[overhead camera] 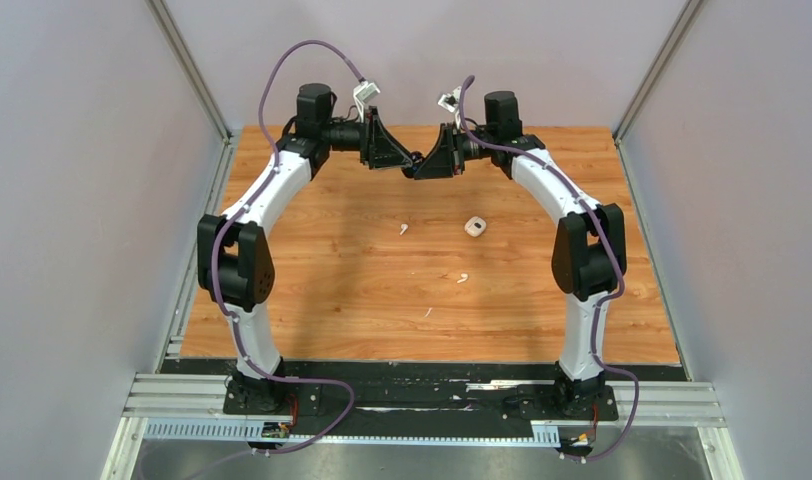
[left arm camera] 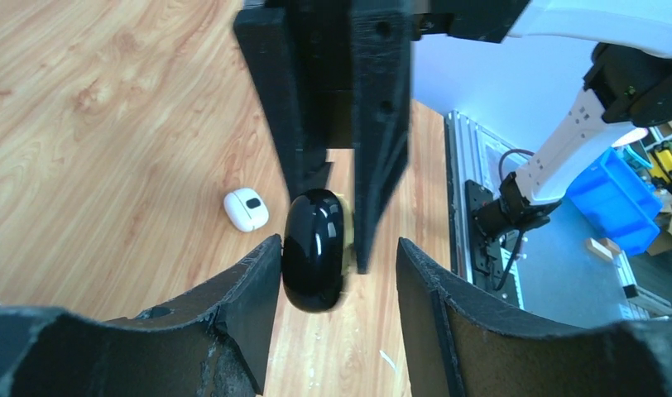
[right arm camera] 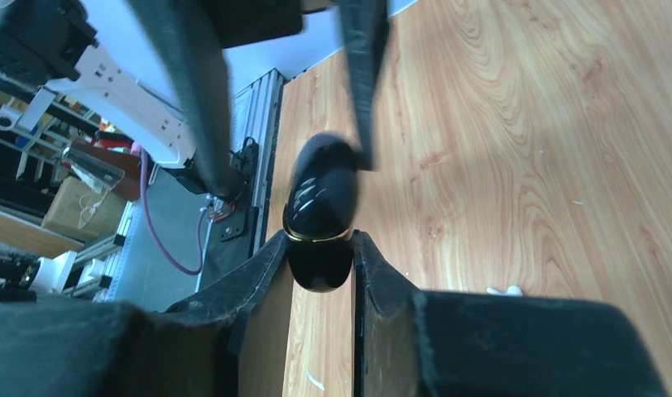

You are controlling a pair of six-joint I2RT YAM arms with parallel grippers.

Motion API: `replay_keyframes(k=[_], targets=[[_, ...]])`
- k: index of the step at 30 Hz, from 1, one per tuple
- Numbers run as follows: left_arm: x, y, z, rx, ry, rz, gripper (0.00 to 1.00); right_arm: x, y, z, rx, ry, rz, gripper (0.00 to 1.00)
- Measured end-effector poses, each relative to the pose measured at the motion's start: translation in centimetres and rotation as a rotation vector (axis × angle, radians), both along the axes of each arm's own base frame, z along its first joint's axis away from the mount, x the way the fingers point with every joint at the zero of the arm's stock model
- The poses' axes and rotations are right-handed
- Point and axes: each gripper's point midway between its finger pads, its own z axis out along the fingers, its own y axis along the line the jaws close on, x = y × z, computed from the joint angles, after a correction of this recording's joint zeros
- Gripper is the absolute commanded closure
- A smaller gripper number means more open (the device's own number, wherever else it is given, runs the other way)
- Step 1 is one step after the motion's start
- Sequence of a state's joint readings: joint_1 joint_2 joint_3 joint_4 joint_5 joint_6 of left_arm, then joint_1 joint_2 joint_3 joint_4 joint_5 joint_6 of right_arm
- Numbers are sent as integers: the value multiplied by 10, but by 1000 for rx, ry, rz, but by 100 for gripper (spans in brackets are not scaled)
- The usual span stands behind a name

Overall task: Insert the wireless bluetooth earbuds into the charging case
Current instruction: Close the charging case, then place the charging case at the center of the board.

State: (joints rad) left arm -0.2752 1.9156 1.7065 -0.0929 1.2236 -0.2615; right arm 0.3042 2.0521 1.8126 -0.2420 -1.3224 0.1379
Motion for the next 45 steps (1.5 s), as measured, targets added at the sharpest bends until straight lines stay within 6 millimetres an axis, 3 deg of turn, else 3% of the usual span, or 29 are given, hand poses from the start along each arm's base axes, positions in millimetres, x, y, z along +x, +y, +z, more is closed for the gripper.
replay_keyframes(k=[9,15,17,21,24,27,31,37,41,45], targets=[[-7,2,9,-1,-36,0,40,7,-2,-12,-18,37,-39,100],[3,5,-7,66,-8,88,33,18,-18,-38,-54,85,-122,100],[10,9,-17,108,11,147,31,24,-39,-69,-100,177,-213,100],[21,23,-36,188,75,255,26,27,-102,-132,-197,394,-426,100],[26,32,-44,206,109,297,20,25,-146,-155,-241,489,-557,98],[25,38,-59,226,156,318,14,24,-183,-163,-267,534,-670,97],[20,43,-74,245,218,327,12,19,-206,-171,-293,557,-749,95],[14,40,-72,233,231,299,12,4,-214,-200,-344,642,-760,92],[13,40,-71,228,232,290,11,-5,-214,-223,-375,723,-747,81],[12,39,-71,227,233,286,11,-10,-215,-232,-396,780,-749,45]])
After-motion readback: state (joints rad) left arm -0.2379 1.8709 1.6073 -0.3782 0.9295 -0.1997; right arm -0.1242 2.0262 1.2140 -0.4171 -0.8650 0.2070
